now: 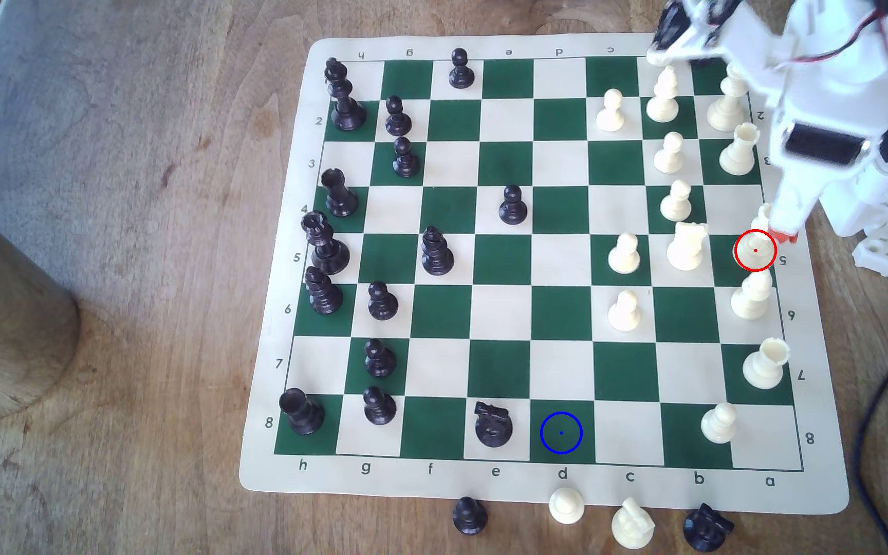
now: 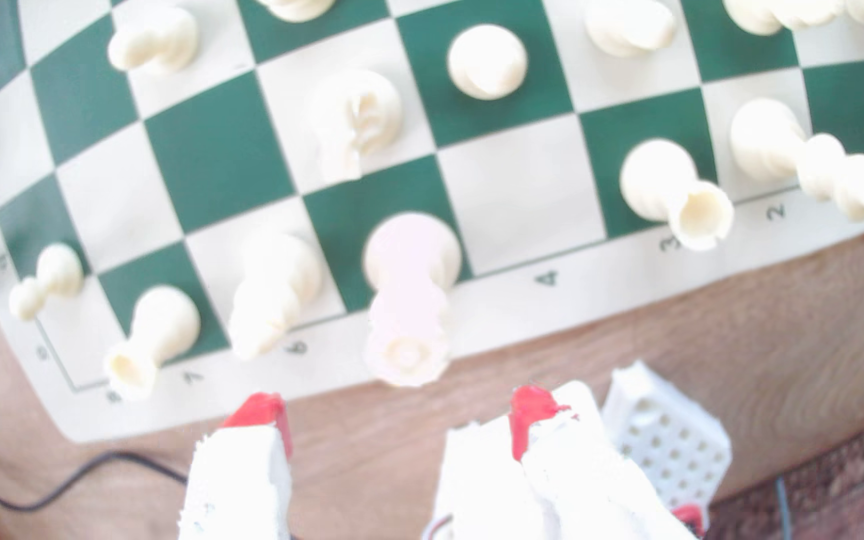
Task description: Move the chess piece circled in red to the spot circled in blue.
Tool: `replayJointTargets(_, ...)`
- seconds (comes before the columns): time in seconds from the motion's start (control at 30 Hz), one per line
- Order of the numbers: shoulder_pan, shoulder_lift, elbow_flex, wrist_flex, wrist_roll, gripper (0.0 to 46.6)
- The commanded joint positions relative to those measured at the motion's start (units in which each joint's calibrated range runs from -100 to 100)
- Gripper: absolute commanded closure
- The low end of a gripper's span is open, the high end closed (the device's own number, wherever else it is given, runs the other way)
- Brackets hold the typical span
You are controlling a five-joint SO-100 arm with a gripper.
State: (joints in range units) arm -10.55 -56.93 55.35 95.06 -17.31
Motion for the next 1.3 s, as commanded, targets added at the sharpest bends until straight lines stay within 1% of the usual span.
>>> replayJointTargets(0.0,0.03,1.92,-0.69,-2.59,-0.29,26.3)
replayJointTargets(0.27,-0.44,5.41,0.95,-5.95,-0.63,27.9)
replayJointTargets(0.43,-2.71,8.55,0.95,-6.94,-1.71,29.7)
replayJointTargets(0.6,-3.65,10.92,1.31,-8.74,-2.44,31.5)
replayJointTargets(0.87,-2.87,13.64,3.48,-12.09,-2.39,31.5)
replayJointTargets(1.0,-3.1,13.81,3.58,-12.18,-2.39,33.1)
replayJointTargets(1.27,-4.75,13.98,3.58,-11.36,-2.44,39.1)
